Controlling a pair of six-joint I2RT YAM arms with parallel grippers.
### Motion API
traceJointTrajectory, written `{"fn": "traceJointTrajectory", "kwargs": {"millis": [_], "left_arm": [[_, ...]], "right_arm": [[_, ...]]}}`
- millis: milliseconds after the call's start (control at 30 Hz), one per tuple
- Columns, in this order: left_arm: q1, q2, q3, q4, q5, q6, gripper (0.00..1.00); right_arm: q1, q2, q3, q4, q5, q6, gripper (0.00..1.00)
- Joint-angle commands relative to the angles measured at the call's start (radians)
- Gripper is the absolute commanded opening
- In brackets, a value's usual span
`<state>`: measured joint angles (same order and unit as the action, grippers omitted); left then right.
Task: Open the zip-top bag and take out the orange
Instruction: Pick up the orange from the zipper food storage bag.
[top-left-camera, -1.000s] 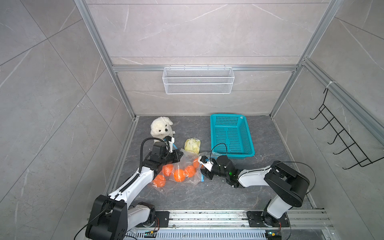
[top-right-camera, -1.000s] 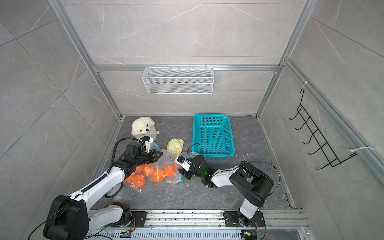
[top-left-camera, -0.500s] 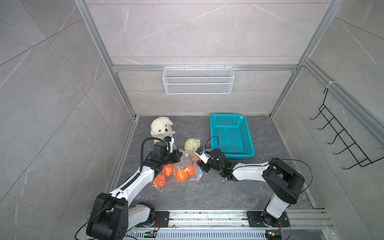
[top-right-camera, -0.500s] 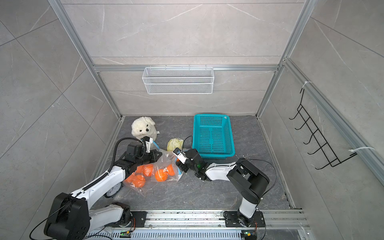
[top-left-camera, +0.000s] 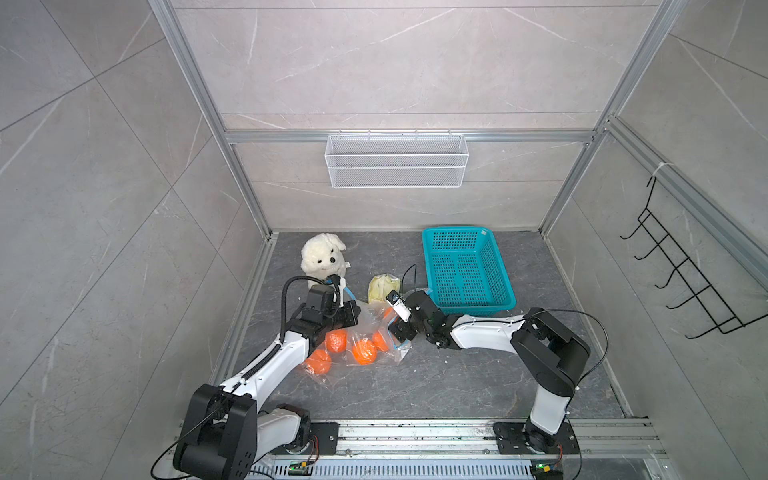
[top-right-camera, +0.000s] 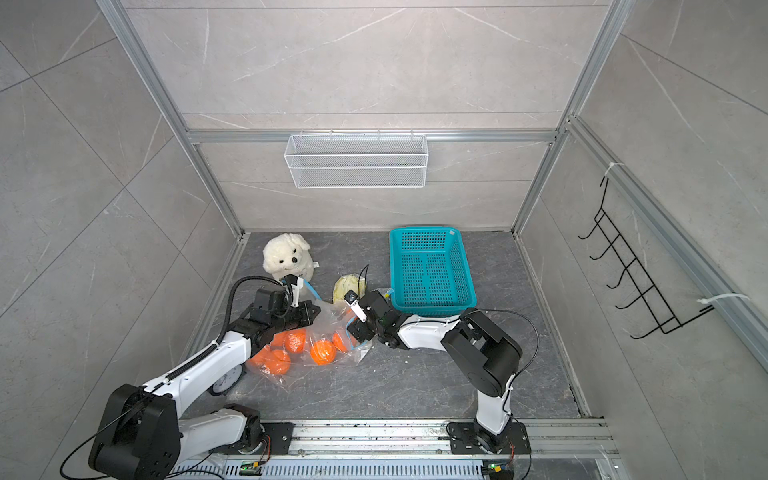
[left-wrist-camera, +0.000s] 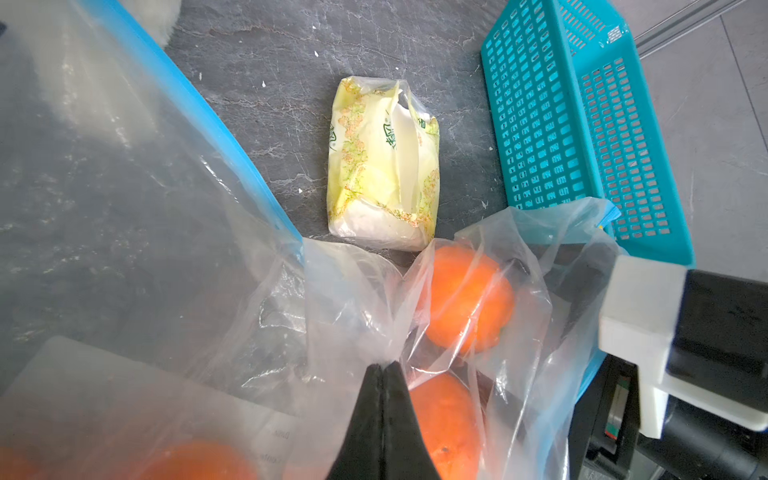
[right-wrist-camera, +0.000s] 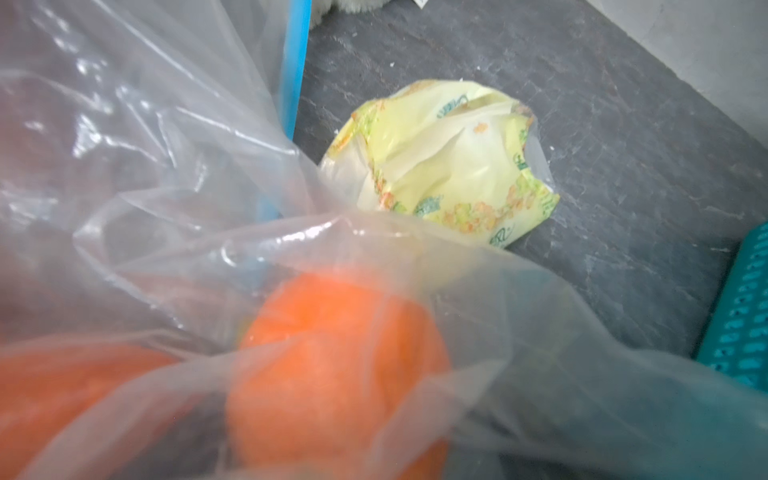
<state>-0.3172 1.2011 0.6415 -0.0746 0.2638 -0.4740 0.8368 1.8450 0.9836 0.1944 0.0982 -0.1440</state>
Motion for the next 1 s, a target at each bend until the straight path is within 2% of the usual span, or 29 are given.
{"fn": "traceJointTrajectory", "kwargs": {"millis": [0,100,133,533,700,900,967], "left_arm": [[0.004,-0.005,0.040,0.002,-0.007,0.027,0.00],[0.005,-0.001,0.039,0.006,-0.022,0.022,0.00],[0.005,0.000,0.038,0.004,-0.035,0.023,0.00],[0.006,0.039,0.045,-0.005,-0.162,0.014,0.00],[0.007,0.077,0.061,-0.016,-0.255,0.016,0.00],[0.007,0.132,0.086,0.024,-0.223,0.016,0.00],[0.007,0.149,0.096,0.023,-0.218,0.018,0.00]], "right_arm": [[0.002,0.004,-0.013,-0.043,-0.015,0.015,0.85],[0.004,-0.011,0.007,-0.067,-0.086,0.013,0.63],[0.005,-0.018,0.012,-0.076,-0.102,0.015,0.59],[0.010,-0.232,-0.071,-0.111,-0.123,0.075,0.58],[0.011,-0.309,-0.140,-0.110,-0.119,0.102,0.58],[0.025,-0.363,-0.211,-0.110,-0.144,0.114,0.58],[0.032,-0.377,-0.221,-0.119,-0.136,0.115,0.53]]}}
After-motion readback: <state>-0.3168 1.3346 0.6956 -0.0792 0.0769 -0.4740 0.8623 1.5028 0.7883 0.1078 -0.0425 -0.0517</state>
